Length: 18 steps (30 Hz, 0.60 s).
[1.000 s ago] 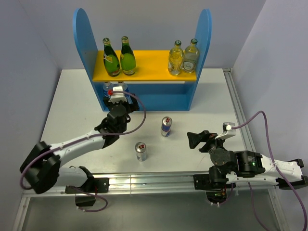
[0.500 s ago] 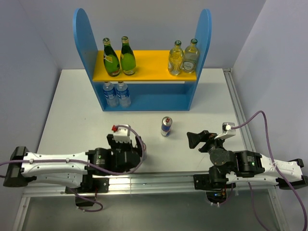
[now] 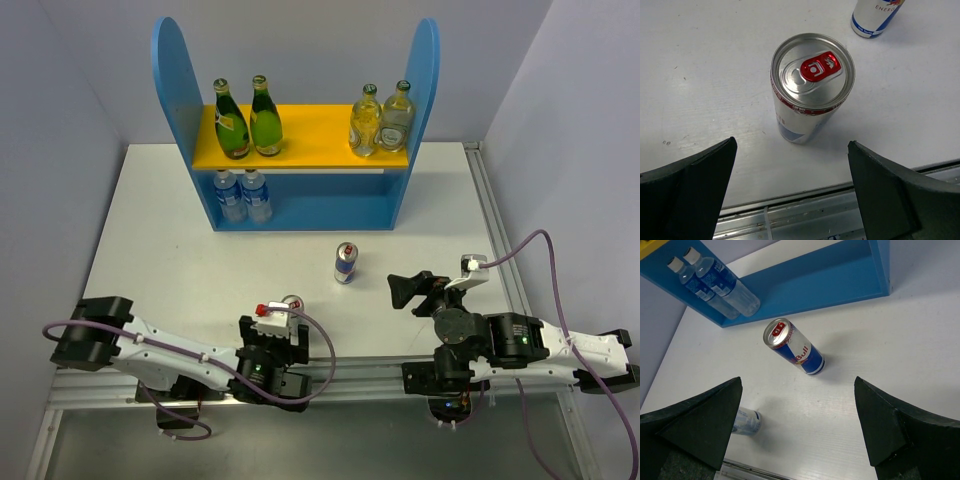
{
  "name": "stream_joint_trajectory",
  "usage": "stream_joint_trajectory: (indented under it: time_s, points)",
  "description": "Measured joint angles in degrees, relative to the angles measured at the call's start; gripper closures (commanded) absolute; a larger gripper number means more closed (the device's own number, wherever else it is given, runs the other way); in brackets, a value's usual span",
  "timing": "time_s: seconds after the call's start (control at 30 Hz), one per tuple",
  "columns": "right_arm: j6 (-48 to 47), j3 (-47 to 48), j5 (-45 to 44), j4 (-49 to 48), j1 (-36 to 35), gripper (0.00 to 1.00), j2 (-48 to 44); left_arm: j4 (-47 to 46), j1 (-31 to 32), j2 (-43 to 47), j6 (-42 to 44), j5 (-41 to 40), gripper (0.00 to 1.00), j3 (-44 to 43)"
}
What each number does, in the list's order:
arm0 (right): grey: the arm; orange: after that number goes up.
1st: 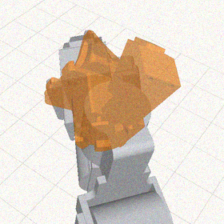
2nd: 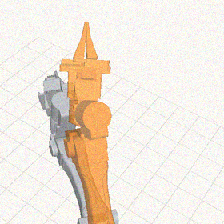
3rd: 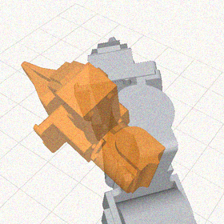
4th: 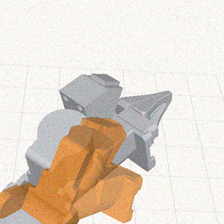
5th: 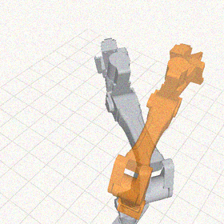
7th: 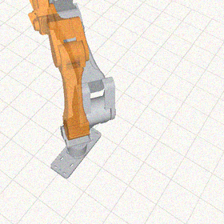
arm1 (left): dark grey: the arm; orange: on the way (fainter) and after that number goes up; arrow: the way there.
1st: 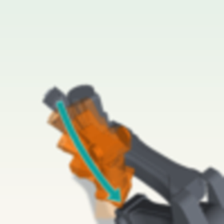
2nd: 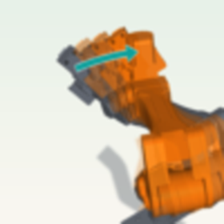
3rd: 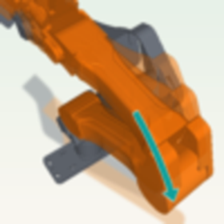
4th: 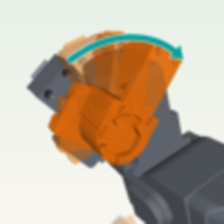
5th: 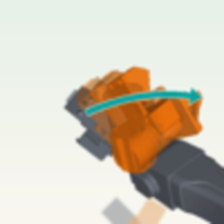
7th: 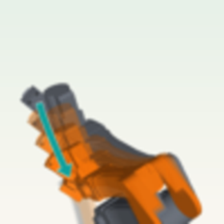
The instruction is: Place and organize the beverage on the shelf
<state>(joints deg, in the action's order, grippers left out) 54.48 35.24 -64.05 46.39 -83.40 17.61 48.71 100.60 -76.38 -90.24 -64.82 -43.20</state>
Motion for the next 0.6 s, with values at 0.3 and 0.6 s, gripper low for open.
stream_joint_trajectory:
  time_s: [0.3,0.6]
  points:
    - [0.13,0.00,0.00,0.02,0.00,0.00,0.04,-19.37,-5.38,-2.29,9.16,-1.62,0.01,8.35]
    - [0.11,0.00,-0.09,-0.04,0.00,0.00,0.98,-46.12,-12.20,-7.48,27.26,-0.90,0.40,13.75]
